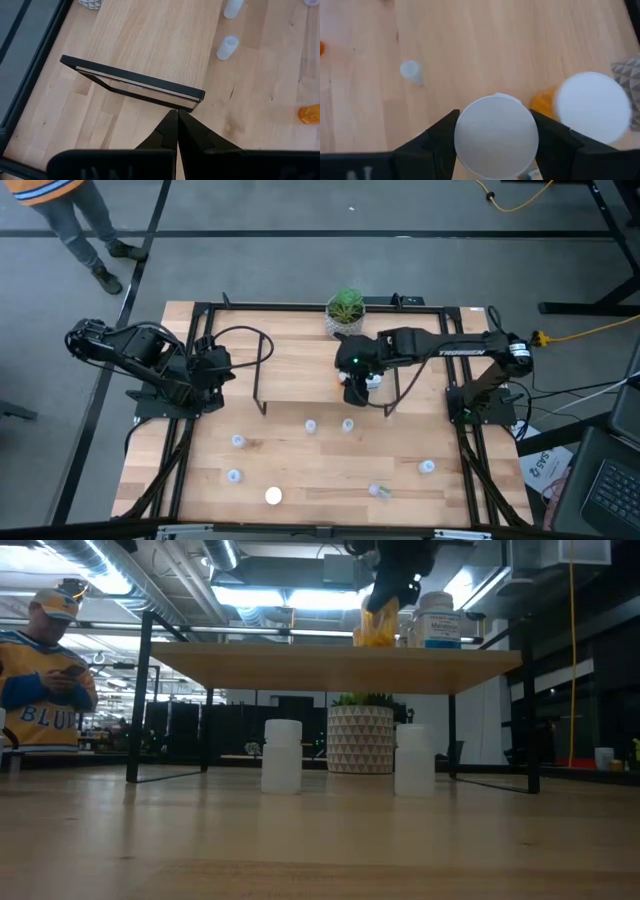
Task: Pick and place medicine bottles onto shelf by color
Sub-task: Put the top orange pill bottle on the shelf aligned with the other orange pill bottle
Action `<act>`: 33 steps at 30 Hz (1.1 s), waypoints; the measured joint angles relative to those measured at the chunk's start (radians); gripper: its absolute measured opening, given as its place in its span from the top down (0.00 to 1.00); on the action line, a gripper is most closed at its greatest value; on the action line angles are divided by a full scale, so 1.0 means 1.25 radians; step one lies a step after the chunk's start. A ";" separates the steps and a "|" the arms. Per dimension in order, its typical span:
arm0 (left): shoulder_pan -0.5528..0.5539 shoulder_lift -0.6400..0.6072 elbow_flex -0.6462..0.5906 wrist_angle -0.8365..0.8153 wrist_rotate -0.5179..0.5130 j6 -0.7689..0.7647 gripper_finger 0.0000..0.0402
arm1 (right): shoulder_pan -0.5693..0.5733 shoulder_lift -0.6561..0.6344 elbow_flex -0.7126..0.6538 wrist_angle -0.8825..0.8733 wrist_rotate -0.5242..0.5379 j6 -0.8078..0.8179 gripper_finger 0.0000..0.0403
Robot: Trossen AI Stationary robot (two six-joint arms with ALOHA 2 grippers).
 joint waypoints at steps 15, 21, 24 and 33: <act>0.000 0.000 0.000 0.000 0.000 0.000 1.00 | -0.001 0.005 0.000 -0.010 0.040 -0.002 0.44; 0.000 0.000 0.000 0.000 0.000 0.000 1.00 | 0.000 0.005 0.000 -0.010 0.039 -0.001 0.42; 0.000 0.000 0.000 0.000 0.000 0.000 1.00 | -0.001 0.005 0.002 -0.010 0.040 0.001 0.42; 0.000 0.000 0.000 0.000 0.000 -0.001 1.00 | -0.001 0.005 0.046 -0.042 0.040 0.001 0.42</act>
